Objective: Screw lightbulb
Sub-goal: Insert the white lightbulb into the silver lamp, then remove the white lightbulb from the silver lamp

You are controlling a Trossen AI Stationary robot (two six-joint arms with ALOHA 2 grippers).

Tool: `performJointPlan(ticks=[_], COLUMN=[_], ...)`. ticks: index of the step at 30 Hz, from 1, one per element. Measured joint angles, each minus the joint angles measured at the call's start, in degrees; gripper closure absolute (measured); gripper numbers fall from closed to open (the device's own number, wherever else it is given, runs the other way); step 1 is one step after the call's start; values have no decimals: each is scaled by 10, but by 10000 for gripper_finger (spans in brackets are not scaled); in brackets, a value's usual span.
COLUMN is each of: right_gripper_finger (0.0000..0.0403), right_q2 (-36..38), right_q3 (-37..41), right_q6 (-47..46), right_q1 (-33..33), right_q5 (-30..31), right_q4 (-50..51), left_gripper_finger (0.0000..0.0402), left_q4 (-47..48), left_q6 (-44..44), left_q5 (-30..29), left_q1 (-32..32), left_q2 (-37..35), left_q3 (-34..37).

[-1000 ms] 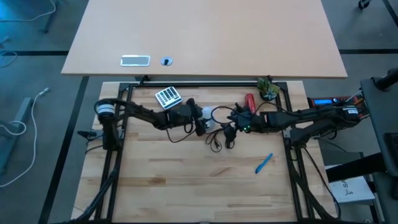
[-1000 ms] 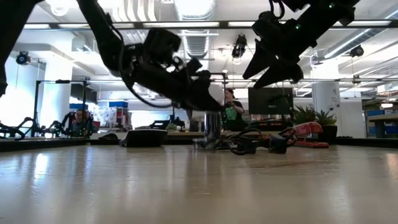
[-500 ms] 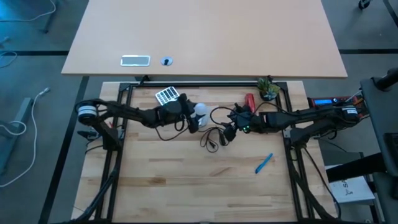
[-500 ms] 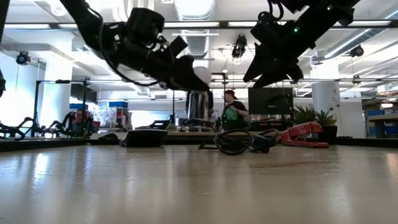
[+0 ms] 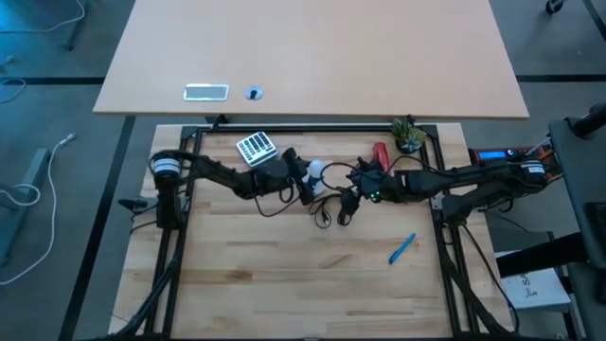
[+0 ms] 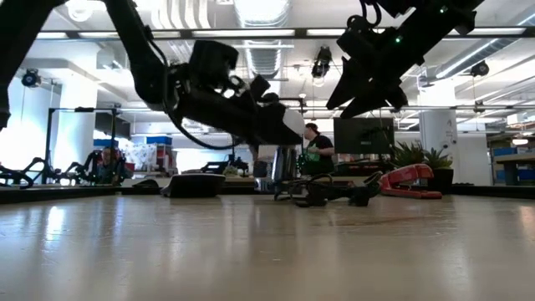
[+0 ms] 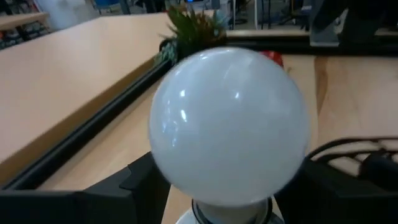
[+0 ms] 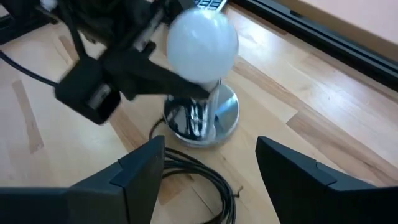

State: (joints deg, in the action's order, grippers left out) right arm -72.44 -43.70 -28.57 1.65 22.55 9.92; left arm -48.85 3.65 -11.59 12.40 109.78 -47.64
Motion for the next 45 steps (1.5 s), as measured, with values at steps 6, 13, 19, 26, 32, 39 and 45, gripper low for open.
performJointPlan(ticks=[6,13,19,26,32,39,45], right_gripper_finger=[159,172,171,160,153,162,178], right_q2=[0,0,0,0,0,0,-34], right_q3=[0,0,1,1,3,59,149], right_q6=[-3,0,1,1,59,215,261], right_q1=[0,0,0,0,0,7,15], right_q5=[0,0,0,0,0,1,2], right_q4=[3,1,2,1,-8,-207,-451], left_gripper_finger=[139,101,76,63,70,87,102], left_q4=[-2,34,134,192,286,208,59], left_q6=[-13,-8,-8,-12,-12,-40,-59], left_q5=[-22,-11,-10,-10,-12,-14,-14], left_q1=[-1,-7,-13,-17,-19,-17,-17], left_q2=[10,-23,-54,-72,-96,-105,-81], left_q3=[-5,-3,-3,-2,-1,59,92])
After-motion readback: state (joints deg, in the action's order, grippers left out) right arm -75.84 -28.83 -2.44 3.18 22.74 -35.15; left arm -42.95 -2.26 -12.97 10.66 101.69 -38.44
